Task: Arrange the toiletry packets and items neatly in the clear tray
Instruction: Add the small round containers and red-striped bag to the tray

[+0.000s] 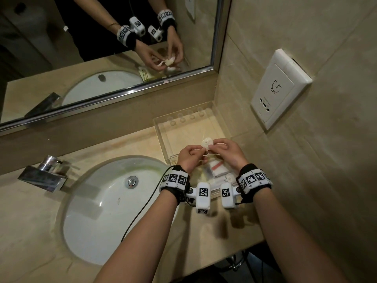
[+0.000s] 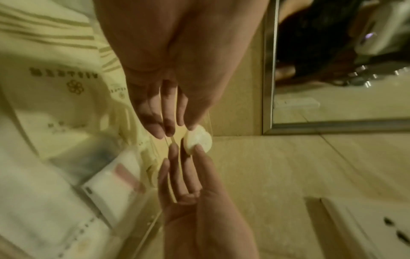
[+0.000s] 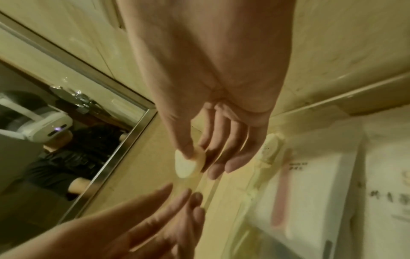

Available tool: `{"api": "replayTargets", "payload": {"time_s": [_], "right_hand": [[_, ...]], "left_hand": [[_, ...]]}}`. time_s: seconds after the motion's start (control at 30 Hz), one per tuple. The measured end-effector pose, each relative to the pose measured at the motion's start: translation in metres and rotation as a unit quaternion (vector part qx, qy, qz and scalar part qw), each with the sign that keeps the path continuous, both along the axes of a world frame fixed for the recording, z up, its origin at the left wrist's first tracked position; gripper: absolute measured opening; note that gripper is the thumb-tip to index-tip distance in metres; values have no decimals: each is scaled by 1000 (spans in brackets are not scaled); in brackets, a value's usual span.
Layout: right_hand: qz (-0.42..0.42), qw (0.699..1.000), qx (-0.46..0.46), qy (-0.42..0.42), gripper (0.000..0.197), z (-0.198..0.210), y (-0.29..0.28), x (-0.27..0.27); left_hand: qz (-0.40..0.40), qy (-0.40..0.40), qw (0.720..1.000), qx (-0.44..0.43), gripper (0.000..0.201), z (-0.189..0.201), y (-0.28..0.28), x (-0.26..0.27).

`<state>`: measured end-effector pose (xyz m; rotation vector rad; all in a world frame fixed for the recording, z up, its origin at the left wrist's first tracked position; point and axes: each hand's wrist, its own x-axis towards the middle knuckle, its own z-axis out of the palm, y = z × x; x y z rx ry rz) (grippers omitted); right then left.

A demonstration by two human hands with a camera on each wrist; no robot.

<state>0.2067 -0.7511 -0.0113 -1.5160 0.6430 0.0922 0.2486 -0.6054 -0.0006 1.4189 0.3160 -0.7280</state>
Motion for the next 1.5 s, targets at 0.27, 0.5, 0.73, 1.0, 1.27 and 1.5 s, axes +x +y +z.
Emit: {"api": "replayTargets", "payload": {"time_s": [0.27,0.5,0.73,1.0,1.27,1.5], "right_hand": [[-38,982,-142,121,15,-29,-9,7],[-27,957,-246,150,18,-28,-3,15],[-36,947,-298,114,8,-25,-3,6],[-1,924,-372,86,19,-28,1,-16],[103,853,-502,93,42,-35,4,-29],[119,836,-524,113,40,-33,6,-30]], "left_hand": [[-138,-137,965,178,13,-11,7,-1],[-197,-170,932,251,14,-20,6,-2],[-238,-205,908,278,24,-19,4,0],[-333,-226,876,267,40,-13,-18,1],[-366,-260,839,309,40,-29,-27,3],[-386,-290,815,321,41,-40,-22,5]]}}
